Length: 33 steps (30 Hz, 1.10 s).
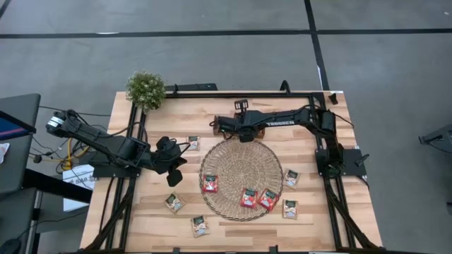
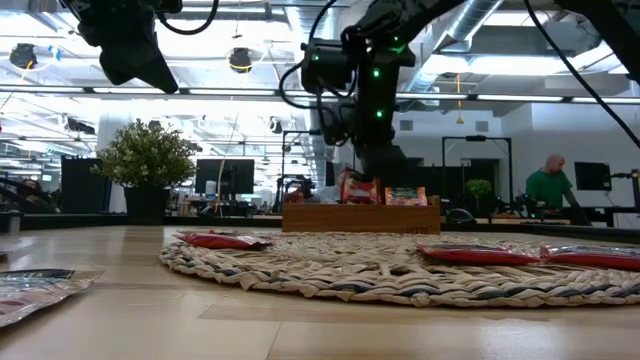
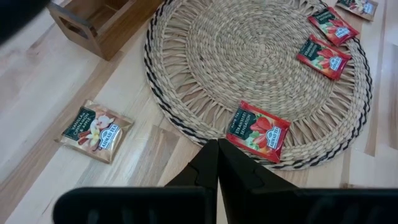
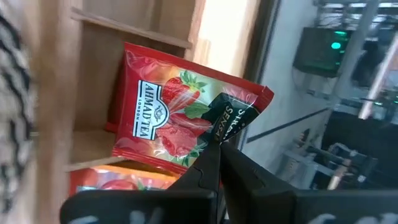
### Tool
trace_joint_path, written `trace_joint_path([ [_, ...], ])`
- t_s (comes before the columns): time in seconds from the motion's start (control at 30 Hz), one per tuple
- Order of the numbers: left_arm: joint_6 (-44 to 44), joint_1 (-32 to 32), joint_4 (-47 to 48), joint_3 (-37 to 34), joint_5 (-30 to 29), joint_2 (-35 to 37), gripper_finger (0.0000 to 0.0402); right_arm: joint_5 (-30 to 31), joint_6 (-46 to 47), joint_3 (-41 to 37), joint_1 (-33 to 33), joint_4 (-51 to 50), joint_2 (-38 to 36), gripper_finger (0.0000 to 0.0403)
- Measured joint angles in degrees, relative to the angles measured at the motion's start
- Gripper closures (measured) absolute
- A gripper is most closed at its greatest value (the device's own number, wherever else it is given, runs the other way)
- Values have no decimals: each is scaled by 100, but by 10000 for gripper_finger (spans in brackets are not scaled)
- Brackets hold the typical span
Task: Pick & Place Tea
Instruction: Put the red tea bag into the middle section of the wooden organizer
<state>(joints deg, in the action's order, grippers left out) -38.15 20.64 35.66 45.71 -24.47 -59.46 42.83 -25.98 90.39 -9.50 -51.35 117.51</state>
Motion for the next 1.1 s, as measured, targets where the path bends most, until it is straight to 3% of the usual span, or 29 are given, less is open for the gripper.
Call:
trace_joint_path([
  [0.47, -2, 0, -2, 0, -3, 0, 402, 96, 7, -422, -7, 400, -2, 403],
  [1.1, -2, 0, -2, 0, -105, 0, 402, 66, -26, -428, -9, 525, -2, 403],
])
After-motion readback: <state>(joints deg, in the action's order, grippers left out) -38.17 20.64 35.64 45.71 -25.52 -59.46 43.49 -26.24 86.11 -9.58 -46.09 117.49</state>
